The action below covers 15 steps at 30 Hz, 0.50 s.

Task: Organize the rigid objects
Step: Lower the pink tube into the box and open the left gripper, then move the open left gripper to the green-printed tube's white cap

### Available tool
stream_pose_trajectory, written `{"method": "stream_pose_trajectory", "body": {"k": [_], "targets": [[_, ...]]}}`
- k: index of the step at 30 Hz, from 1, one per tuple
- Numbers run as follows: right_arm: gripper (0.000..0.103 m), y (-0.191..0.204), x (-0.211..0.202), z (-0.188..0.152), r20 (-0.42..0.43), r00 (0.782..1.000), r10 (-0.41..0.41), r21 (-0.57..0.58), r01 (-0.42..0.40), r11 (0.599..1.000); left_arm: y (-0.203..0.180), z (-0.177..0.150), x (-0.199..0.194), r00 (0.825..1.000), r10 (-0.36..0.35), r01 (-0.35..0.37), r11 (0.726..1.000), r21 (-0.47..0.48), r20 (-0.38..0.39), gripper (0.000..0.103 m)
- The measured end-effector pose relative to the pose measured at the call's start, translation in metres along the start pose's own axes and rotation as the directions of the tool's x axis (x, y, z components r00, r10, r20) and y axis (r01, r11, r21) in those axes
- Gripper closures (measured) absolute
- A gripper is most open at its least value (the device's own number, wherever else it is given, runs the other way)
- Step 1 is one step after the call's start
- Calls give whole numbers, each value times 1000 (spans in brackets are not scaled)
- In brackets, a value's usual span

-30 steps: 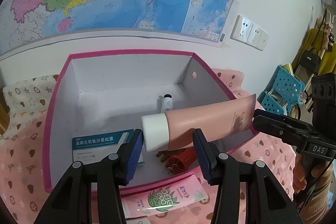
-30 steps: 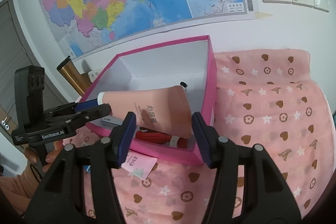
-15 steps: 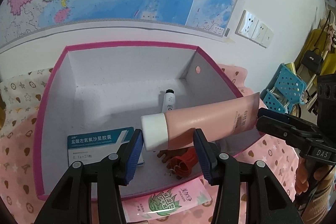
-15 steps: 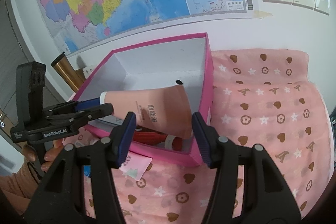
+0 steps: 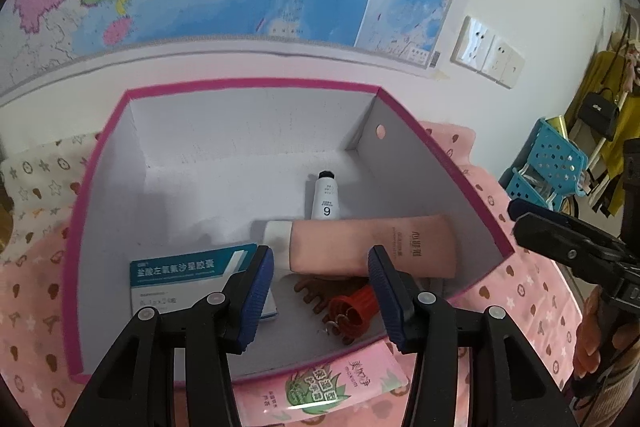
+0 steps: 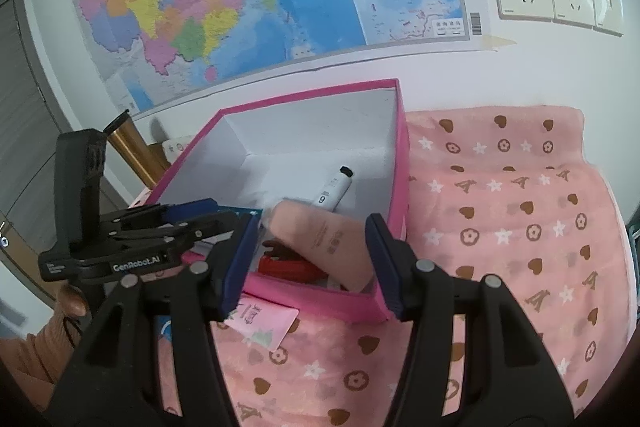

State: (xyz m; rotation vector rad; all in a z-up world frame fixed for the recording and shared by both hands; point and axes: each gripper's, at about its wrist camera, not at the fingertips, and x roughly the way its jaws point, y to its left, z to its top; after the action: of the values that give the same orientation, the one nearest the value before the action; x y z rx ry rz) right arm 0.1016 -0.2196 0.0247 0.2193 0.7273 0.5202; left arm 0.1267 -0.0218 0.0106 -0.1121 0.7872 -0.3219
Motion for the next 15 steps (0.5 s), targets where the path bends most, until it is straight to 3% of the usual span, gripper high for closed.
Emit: {"method": "stream_pose_trajectory", "body": {"k": [6, 11, 15], "targets": [[45, 9, -8, -11, 0, 999, 40, -16, -40, 999, -2, -14, -37, 996, 4, -8, 999, 46, 84, 47], [45, 21, -20, -28, 3, 991, 134, -42, -134, 990, 7, -35, -75, 986, 35, -42, 998, 41, 162, 44], [45, 24, -21, -47, -31, 983, 182, -33, -183, 983, 19, -50, -93, 981, 77, -82, 996, 20, 180, 43]]}}
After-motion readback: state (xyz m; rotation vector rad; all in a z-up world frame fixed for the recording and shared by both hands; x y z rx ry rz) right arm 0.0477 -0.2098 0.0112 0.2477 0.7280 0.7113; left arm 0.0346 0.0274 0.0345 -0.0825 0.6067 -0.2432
